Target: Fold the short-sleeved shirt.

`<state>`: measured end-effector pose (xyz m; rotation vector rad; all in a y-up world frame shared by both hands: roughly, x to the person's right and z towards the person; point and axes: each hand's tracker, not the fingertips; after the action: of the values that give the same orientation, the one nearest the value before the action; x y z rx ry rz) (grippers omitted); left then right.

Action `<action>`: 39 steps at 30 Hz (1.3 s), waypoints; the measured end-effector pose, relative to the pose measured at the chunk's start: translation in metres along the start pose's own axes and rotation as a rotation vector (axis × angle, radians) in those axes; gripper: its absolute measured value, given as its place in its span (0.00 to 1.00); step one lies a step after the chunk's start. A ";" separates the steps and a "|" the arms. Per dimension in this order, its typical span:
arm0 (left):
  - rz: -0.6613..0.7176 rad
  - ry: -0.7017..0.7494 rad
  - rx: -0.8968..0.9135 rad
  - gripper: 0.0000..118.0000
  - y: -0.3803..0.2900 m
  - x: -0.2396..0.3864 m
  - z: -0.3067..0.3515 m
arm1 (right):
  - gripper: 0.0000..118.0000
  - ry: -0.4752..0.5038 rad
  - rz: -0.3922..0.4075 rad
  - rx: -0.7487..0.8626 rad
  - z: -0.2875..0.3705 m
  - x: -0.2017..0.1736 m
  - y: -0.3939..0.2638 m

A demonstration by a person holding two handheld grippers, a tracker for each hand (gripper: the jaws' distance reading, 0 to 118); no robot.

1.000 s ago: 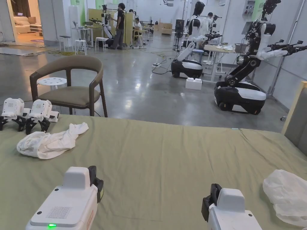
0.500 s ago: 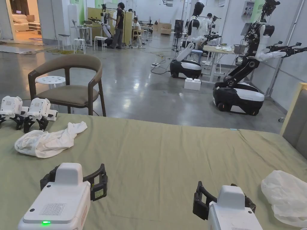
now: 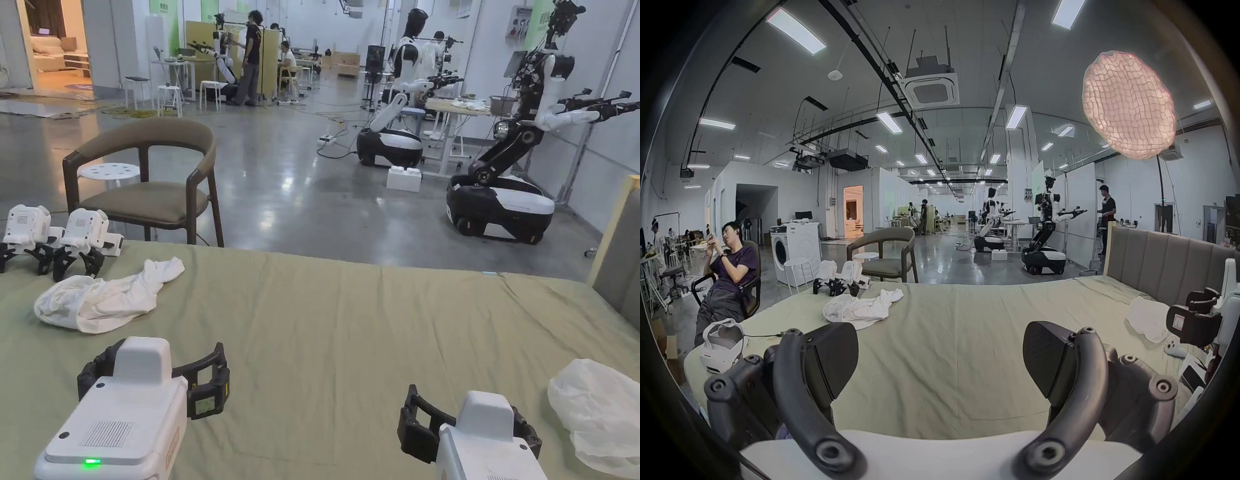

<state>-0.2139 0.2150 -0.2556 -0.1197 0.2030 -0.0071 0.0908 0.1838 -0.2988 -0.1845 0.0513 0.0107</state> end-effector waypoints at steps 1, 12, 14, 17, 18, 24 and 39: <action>-0.002 -0.004 0.006 0.88 0.000 0.000 0.001 | 0.87 0.000 -0.012 -0.006 0.000 0.001 -0.001; 0.066 0.000 0.014 0.89 -0.004 -0.002 -0.002 | 0.86 0.003 -0.125 -0.066 -0.001 0.012 0.015; 0.071 0.000 0.011 0.89 -0.004 -0.002 -0.003 | 0.86 0.009 -0.145 -0.080 -0.002 0.013 0.019; 0.075 -0.005 0.003 0.89 -0.003 -0.002 -0.004 | 0.86 0.000 -0.170 -0.118 -0.004 0.012 0.023; 0.073 -0.004 0.002 0.89 -0.002 -0.002 -0.004 | 0.86 -0.012 -0.173 -0.134 -0.004 0.010 0.023; 0.039 0.005 0.005 0.89 -0.002 -0.001 -0.004 | 0.86 -0.091 -0.138 -0.210 -0.010 -0.001 0.028; -0.013 -0.008 0.003 0.89 -0.007 0.001 -0.004 | 0.88 -0.075 -0.097 -0.209 -0.017 -0.010 0.029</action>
<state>-0.2139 0.2074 -0.2591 -0.1184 0.1942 -0.0198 0.0799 0.2089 -0.3197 -0.3956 -0.0341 -0.0738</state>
